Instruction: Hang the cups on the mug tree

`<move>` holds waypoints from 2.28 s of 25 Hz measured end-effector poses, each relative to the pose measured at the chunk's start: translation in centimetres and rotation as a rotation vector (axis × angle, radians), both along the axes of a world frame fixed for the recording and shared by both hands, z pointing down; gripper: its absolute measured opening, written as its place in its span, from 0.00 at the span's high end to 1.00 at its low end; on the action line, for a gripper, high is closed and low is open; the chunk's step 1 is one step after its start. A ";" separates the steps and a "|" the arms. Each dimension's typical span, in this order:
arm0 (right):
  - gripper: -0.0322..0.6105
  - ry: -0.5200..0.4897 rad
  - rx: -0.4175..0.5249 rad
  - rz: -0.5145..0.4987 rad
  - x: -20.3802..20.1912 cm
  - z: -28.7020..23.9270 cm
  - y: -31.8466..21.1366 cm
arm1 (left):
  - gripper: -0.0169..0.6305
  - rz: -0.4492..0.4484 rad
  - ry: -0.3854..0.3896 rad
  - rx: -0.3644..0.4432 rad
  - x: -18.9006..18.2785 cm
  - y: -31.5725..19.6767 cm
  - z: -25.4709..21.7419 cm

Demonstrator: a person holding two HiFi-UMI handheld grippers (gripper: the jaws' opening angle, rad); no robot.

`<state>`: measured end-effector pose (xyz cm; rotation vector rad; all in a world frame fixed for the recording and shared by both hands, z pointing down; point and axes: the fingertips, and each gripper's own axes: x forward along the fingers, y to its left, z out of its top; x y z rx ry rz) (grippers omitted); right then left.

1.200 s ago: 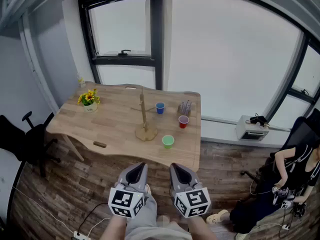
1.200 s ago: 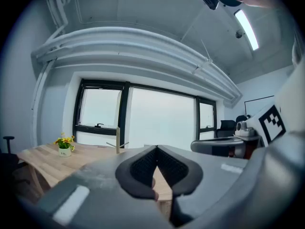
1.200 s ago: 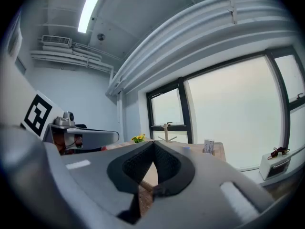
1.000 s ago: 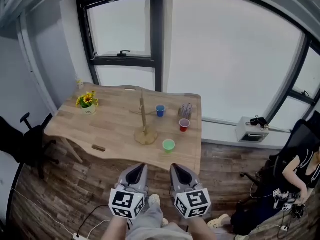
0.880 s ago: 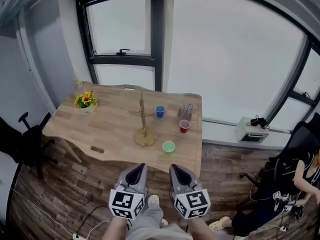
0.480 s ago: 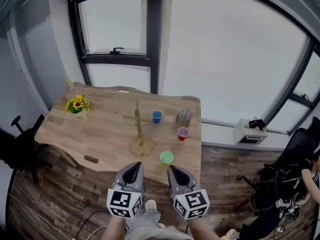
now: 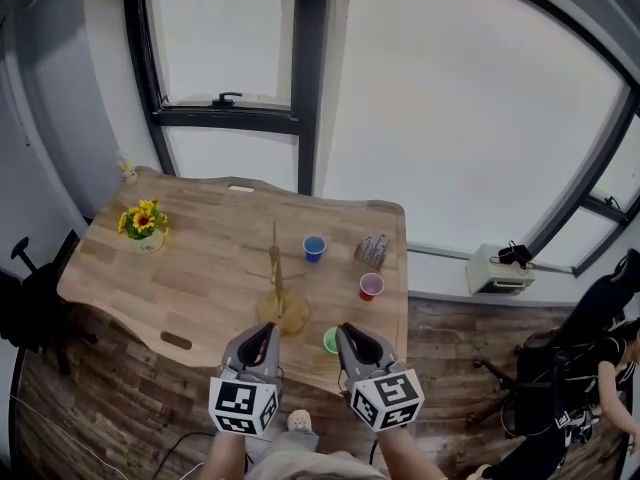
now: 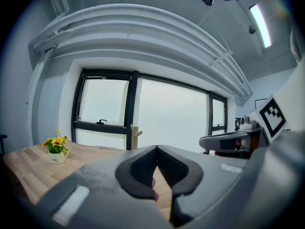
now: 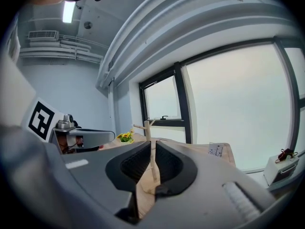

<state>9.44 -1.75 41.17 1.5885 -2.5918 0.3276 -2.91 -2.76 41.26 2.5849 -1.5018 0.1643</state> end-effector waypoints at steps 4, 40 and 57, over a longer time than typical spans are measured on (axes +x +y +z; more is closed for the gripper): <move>0.85 -0.009 -0.023 0.013 -0.1 0.4 -2.8 | 0.97 -0.005 -0.010 -0.002 -1.0 -2.2 0.6; 0.73 -0.180 -0.293 0.056 2.4 5.9 -22.5 | 0.97 -0.134 -0.075 -0.016 -10.2 -15.8 2.4; 0.73 -0.393 -0.595 0.122 2.0 16.4 -30.7 | 0.97 -0.119 -0.087 -0.120 -12.1 -21.9 7.1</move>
